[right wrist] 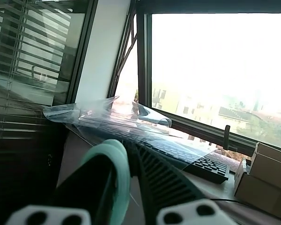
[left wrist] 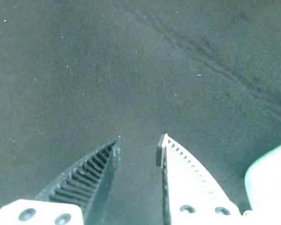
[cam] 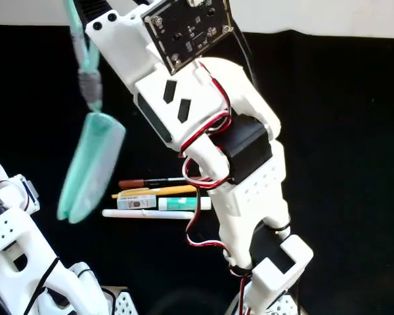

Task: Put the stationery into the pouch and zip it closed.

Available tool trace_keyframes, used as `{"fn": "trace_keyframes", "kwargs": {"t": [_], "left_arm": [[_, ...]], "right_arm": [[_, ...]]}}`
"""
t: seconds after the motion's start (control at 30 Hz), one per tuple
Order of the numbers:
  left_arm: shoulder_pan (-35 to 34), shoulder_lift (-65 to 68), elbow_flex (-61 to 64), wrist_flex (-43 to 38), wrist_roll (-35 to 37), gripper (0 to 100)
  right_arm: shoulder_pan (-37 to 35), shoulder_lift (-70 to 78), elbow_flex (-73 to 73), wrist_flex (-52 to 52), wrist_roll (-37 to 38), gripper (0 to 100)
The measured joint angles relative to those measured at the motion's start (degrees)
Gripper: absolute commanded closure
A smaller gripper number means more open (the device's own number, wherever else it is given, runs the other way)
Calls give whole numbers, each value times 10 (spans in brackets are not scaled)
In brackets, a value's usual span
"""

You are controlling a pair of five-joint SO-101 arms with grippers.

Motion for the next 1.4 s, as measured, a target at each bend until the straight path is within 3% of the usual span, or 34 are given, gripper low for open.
{"fn": "trace_keyframes", "kwargs": {"t": [0.3,0.63,0.93,1.03,1.4], "left_arm": [[9,0,0,0,1,843],[207,0,2,64,0,843],[294,0,13,108,-1,843],[322,0,42,111,-36,843],[340,0,67,94,-62,843]], "right_arm": [[-51,-1,51,-2,0,992],[-62,0,71,-2,0,992],[-62,0,71,-14,0,992],[-62,0,71,-47,0,992],[-150,52,72,-70,0,992]]}}
